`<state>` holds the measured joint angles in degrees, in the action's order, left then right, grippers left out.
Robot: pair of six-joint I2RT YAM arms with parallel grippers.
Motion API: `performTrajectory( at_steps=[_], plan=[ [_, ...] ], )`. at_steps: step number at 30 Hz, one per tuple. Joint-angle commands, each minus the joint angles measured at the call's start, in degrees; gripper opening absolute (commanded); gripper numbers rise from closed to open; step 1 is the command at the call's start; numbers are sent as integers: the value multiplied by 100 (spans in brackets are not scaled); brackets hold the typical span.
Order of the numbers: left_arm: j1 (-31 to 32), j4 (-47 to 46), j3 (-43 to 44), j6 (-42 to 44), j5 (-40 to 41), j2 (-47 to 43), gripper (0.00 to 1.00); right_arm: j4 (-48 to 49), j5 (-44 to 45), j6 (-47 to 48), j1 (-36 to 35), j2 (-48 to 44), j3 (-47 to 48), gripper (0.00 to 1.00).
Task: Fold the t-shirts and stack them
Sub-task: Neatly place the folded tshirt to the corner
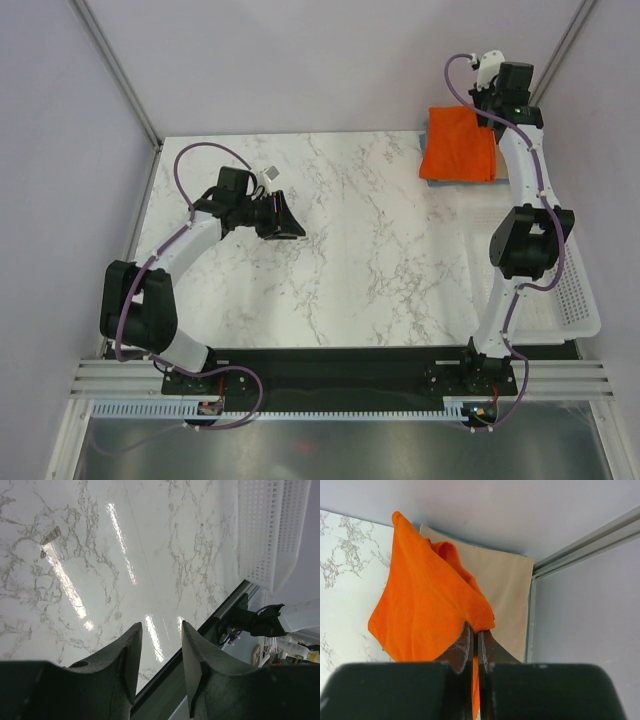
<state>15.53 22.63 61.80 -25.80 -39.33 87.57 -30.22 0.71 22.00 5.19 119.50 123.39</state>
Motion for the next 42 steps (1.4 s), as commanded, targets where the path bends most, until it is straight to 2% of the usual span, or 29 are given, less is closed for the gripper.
performTrajectory(
  at_steps=[1, 5, 10, 18, 21, 27, 42],
  plan=[
    [29, -40, -1, 251, -154, -56, 45, 95, -352, 279, 122, 160, 492, 0],
    [82, -40, -36, 277, -84, -91, 45, 95, -606, 147, 508, 582, 993, 0],
    [152, -31, -28, 278, -83, 23, 45, 156, -818, 243, 632, 1092, 1433, 0],
    [143, -31, -54, 330, 57, -3, 45, 1035, -932, 261, 659, 1795, 1854, 0],
    [143, -31, -37, 321, 5, 67, 45, 1333, -1047, 287, 650, 1840, 1742, 0],
    [143, -31, -45, 313, -22, 23, 45, 1650, -730, 577, 659, 2033, 1854, 0],
    [143, -40, -28, 286, -92, 111, 45, 2397, -678, 542, 808, 2683, 2039, 0]
  ],
)
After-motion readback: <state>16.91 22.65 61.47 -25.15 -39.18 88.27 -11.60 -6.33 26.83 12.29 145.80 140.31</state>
